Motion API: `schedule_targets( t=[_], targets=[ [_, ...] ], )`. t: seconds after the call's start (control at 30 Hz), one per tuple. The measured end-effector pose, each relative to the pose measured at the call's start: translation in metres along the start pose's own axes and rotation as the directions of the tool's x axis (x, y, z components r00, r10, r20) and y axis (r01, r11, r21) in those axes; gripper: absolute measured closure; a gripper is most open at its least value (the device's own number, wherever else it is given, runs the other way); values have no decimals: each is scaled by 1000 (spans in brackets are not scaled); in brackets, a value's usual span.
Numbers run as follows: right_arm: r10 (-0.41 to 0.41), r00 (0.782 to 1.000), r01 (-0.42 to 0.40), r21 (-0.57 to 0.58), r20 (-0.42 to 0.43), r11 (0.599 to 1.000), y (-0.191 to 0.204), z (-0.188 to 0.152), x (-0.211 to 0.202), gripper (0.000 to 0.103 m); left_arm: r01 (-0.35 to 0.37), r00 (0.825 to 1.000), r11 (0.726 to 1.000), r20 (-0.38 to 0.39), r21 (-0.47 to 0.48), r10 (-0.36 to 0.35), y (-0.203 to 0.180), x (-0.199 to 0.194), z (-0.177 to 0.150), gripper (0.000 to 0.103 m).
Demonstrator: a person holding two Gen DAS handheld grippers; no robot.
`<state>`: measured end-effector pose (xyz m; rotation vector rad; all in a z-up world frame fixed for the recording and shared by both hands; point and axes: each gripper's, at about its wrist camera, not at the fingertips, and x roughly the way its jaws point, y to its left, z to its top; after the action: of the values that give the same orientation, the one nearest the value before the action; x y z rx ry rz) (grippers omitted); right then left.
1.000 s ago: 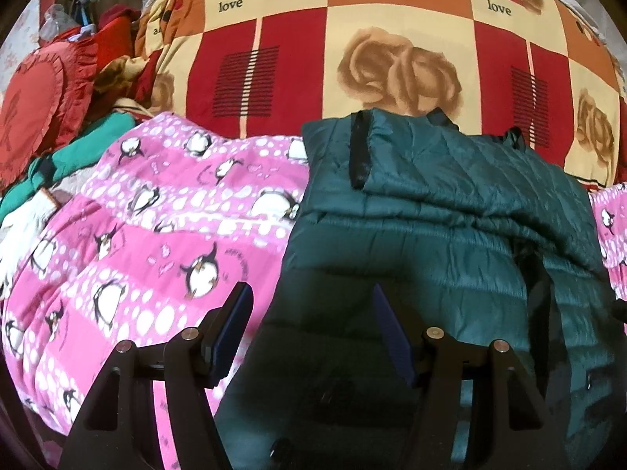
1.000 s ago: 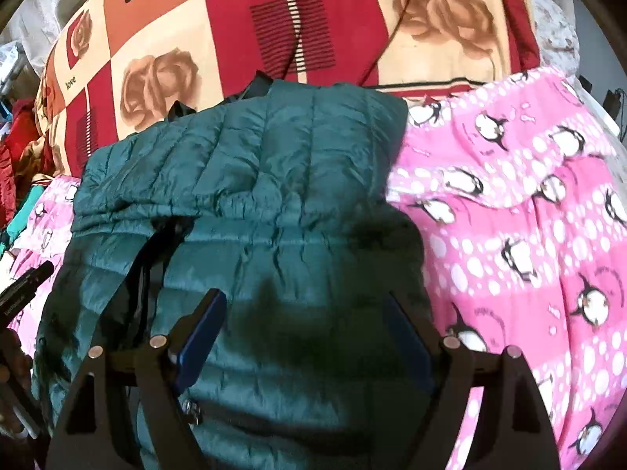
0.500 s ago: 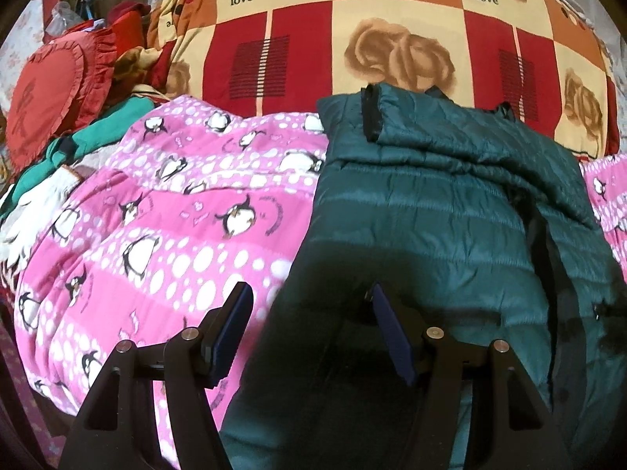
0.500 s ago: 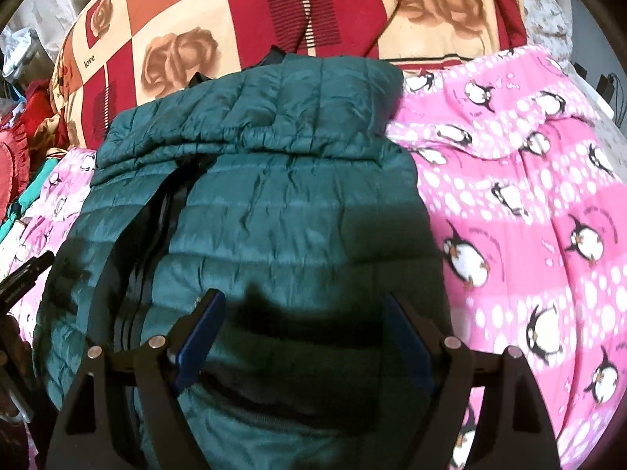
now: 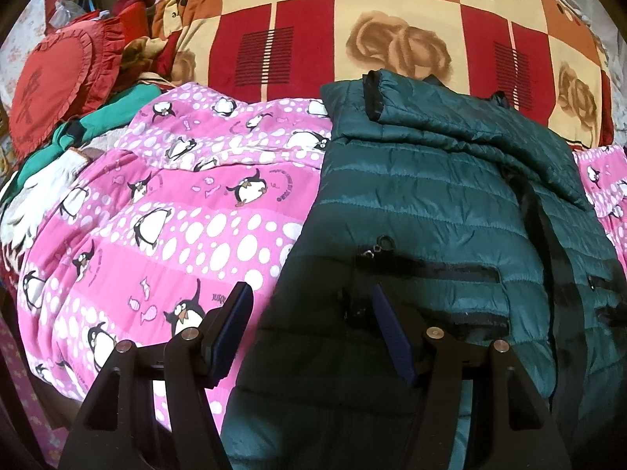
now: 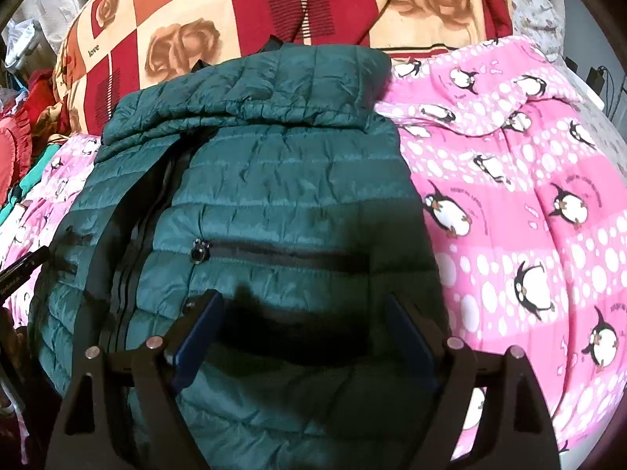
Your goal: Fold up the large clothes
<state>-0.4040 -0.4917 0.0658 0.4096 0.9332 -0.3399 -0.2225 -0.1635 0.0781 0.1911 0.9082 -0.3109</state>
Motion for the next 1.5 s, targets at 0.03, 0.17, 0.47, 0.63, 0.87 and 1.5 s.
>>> schedule_targets(
  t=[0.03,0.17,0.47,0.63,0.87,1.5],
  targets=[
    [0,1000,0,-2,-2,1000,0,-2,0,15,1,1000,1000,-1,1,-1,0,0,-1,64],
    [-3,1000,2,-12,-4,1000,2,-7,-4,15,3,1000,1000,-6,3,-2,0,-3,-3,64],
    [-9,1000,9,-19,-10,1000,2,-17,-9,14,12,1000,1000,-17,-4,-12,3,-8,-8,64],
    [-8,1000,8,-18,-14,1000,0,-23,-13,13,5,1000,1000,-26,5,-5,7,-12,-13,64],
    [-25,999,24,-36,-27,999,-6,-30,-23,13,26,998,999,-48,-24,-27,18,-14,-18,64],
    [-4,993,6,17,-118,1000,-36,-56,-17,8,135,980,988,-133,-74,-144,46,-15,-32,64]
  ],
)
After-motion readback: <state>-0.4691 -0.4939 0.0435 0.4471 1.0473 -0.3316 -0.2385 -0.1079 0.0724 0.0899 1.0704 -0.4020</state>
